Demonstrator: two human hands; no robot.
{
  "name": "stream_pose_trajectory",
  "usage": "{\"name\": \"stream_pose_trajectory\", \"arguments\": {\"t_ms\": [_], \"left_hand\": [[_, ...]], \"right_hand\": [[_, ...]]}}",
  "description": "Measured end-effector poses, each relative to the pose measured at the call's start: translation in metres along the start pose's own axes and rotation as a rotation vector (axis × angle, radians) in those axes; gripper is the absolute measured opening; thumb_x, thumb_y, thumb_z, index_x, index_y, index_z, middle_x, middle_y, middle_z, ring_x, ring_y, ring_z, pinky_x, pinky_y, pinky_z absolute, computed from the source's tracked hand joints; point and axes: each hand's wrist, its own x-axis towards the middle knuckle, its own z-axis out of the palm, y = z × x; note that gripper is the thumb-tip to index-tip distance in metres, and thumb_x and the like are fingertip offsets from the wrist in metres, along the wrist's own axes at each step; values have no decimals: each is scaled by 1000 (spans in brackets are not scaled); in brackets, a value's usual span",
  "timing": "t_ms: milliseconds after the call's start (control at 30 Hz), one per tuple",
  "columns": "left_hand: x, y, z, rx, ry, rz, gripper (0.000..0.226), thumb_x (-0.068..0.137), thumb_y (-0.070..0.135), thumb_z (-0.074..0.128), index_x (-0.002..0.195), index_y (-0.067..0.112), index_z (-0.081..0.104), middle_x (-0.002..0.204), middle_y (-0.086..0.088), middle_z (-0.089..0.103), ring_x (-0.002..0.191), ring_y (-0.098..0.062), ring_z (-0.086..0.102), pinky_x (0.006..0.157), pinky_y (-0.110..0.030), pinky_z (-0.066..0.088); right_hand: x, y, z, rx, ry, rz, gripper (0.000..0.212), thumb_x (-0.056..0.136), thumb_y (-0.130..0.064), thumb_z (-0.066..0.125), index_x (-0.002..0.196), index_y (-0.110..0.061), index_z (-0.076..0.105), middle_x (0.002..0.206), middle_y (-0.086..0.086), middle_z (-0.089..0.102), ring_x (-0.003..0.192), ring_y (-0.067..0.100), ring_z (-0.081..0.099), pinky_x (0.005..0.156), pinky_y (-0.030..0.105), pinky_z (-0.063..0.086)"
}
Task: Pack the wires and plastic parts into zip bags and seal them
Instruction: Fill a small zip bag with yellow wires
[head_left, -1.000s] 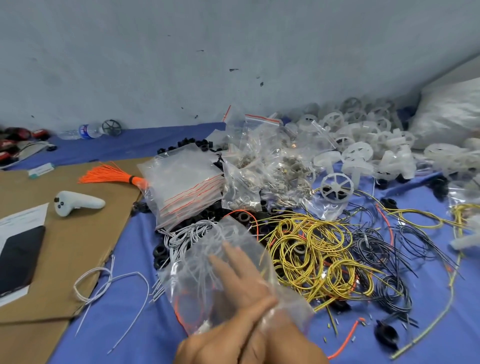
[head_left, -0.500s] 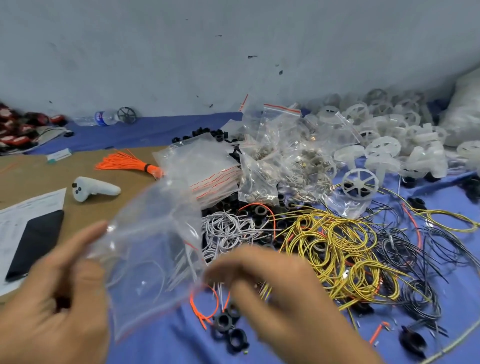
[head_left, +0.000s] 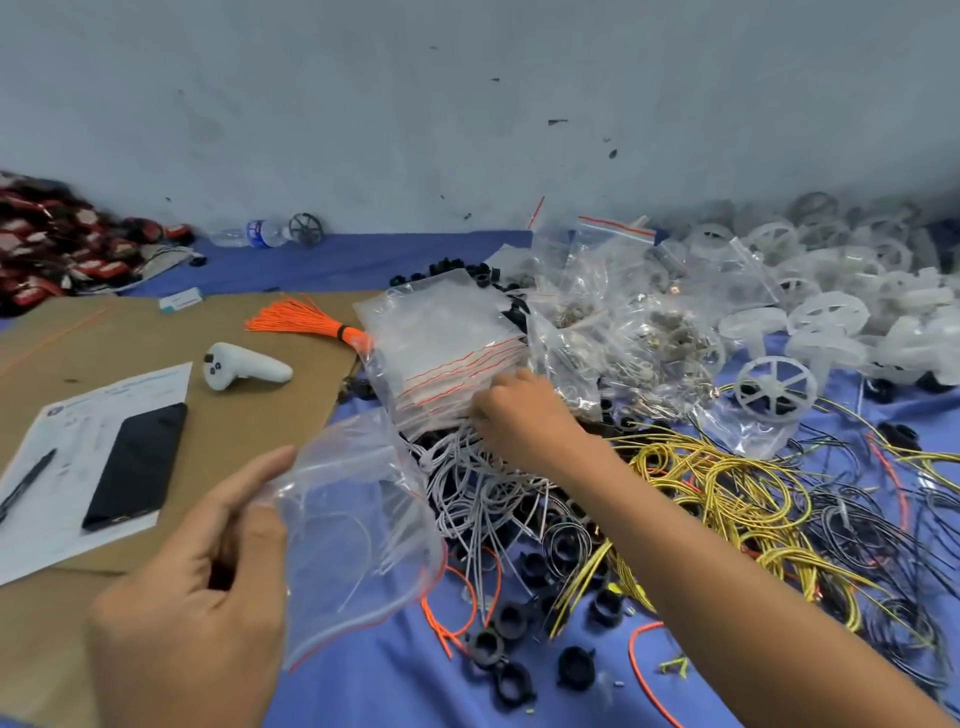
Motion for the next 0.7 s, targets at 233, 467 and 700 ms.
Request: {"name": "stream_pose_trajectory", "arguments": {"t_ms": [233,467,700], "left_hand": [[5,30,25,-94,-140,36,21,94,50,56,112,57,65,54,-6,41,52,-21,42,51,-21,35],[12,66,61,-177,-316,33,37,90,59,49,118,45,68,52,1,46,44,-11,38,46,-27,32],[-19,108,82,-16,-487,370,27,102,31,52,118,32,74,61,-1,68,52,-21,61,45,-30,43]], "right_hand": [[-58,57,-66,644,257,329,23,101,-25,53,121,-16,61,107,-3,67,93,15,63,78,29,52],[-154,54,-102,1604,380,241,15,92,-23,64,106,-20,71,90,-3,70,74,7,62,61,20,50],[-185,-25,-45,1347,27,337,11,98,-9,51,91,-5,59,72,8,61,66,11,57,65,40,47]]}}
